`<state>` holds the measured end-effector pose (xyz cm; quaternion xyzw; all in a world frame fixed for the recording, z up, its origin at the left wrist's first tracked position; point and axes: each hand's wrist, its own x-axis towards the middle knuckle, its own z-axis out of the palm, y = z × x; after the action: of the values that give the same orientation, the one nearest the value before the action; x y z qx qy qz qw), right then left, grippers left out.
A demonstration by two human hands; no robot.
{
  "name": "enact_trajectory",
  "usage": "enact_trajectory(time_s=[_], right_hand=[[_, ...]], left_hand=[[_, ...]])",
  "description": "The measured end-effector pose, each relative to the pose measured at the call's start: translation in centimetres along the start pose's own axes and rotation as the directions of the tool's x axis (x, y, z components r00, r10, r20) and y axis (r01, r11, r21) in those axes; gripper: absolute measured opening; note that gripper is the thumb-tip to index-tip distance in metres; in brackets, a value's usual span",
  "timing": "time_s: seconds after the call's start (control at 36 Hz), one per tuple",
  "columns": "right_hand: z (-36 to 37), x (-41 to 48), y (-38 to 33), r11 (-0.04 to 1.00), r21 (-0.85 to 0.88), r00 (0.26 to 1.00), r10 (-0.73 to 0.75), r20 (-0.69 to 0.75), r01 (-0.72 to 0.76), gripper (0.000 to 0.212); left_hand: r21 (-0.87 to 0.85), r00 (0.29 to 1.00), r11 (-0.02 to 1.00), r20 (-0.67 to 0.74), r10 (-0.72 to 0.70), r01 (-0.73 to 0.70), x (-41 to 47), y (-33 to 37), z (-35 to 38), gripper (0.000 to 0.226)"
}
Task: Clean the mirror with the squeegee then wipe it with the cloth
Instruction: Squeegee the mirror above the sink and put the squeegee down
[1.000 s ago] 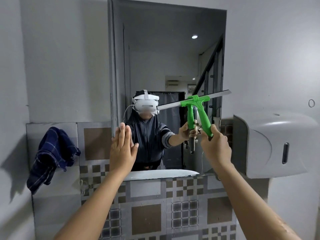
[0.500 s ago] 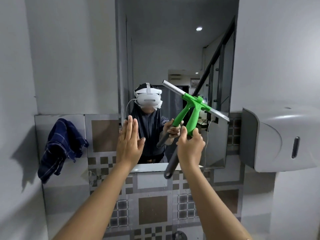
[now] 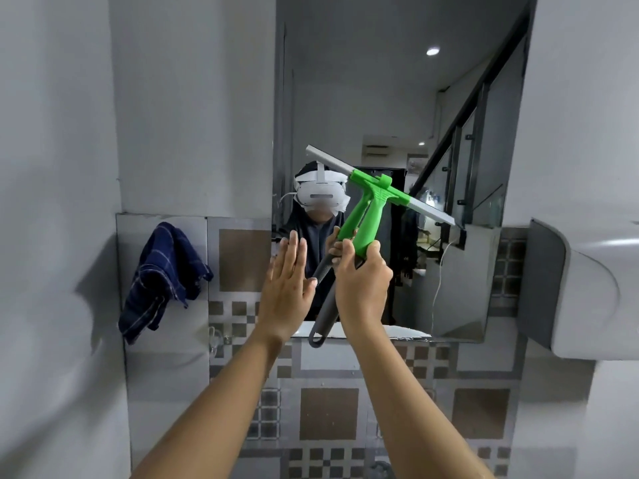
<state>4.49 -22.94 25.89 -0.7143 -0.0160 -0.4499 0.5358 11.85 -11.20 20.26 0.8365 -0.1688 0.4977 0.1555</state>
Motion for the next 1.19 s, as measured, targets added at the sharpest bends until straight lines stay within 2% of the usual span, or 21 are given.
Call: enact_trajectory(time_s=[0.14, 0.28, 0.5, 0.81, 1.19], right_hand=[[0.7, -0.1, -1.1, 0.993, -0.084, 0.995, -0.075, 0.066, 0.081, 0.041], [1.0, -0.3, -1.4, 0.967, -0.203, 0.978, -0.122, 0.169, 0.156, 0.056], [-0.6, 0.4, -0.1, 0.875, -0.378, 0.944, -0.223, 0.243, 0.304, 0.057], [-3.2, 2.2, 1.2, 0.747, -0.502, 0.896, -0.304, 0.325, 0.436, 0.052], [-5.8, 4.4, 1.7, 0.595, -0.571, 0.823, -0.356, 0.443, 0.565, 0.053]], left_hand=[[0.018, 1.000, 1.000, -0.008, 0.018, -0.018, 0.0, 0.2, -0.5, 0.066], [-0.006, 0.999, 0.999, -0.002, 0.034, -0.034, -0.2, 0.0, -0.6, 0.073], [-0.016, 0.999, 1.000, -0.028, 0.015, -0.015, -1.0, 0.0, 0.1, 0.071], [-0.072, 0.991, 0.990, -0.054, -0.123, 0.119, -1.9, 1.4, 1.6, 0.073], [-0.066, 0.979, 0.979, -0.060, -0.195, 0.191, -3.5, 2.4, 3.2, 0.086]])
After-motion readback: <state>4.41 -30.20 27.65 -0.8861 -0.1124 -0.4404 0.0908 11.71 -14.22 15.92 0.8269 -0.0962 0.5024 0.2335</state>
